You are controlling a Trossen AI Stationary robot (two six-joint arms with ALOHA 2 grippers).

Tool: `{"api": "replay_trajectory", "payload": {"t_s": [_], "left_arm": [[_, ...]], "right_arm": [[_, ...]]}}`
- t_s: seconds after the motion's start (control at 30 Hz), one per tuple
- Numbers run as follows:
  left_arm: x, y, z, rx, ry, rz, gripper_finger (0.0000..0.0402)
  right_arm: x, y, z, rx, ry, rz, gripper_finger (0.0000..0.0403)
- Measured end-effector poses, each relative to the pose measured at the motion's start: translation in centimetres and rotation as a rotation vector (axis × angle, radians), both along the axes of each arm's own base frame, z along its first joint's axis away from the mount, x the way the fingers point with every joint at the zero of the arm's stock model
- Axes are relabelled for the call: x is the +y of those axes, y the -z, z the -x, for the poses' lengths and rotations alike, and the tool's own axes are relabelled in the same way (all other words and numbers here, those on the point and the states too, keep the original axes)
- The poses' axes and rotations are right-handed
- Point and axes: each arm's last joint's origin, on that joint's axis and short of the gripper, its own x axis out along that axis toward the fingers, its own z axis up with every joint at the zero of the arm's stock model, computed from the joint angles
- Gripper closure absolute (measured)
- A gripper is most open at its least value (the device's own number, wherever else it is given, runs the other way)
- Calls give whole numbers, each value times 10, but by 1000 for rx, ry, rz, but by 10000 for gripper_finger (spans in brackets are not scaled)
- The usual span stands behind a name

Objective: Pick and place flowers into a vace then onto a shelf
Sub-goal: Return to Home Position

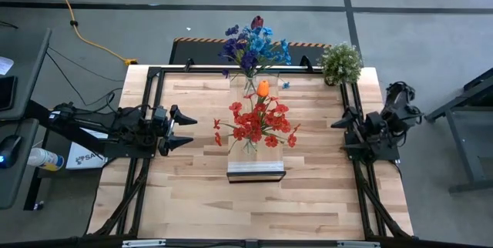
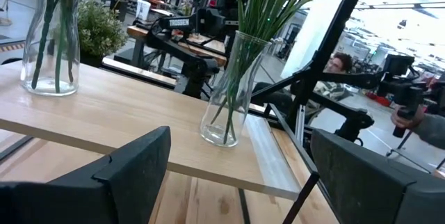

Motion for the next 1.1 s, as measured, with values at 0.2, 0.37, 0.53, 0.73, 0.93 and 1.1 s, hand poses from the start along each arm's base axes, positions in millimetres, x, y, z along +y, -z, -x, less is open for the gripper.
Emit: {"api": "replay_trajectory", "payload": {"t_s": [0.2,0.37,0.53,0.73,0.93,1.1], "left_arm": [[0,0,0,0,1,0,21],[0,0,0,0,2,0,21],[-1,-1,-2,-8,3,2,21],[-4,5,-18,40,23,-26,21],[-2,3,-15,25,-26,-75,21],[2,0,6,-8,-35,-73,21]], "right_arm": [[-2,3,-4,-11,11,23,22],[-5,4,-7,-13,22,35,22],[-9,7,-10,9,49,51,22],[-12,7,-12,3,45,72,22],[-15,8,-14,12,26,94,22],[-16,8,-14,0,13,106,22]]}}
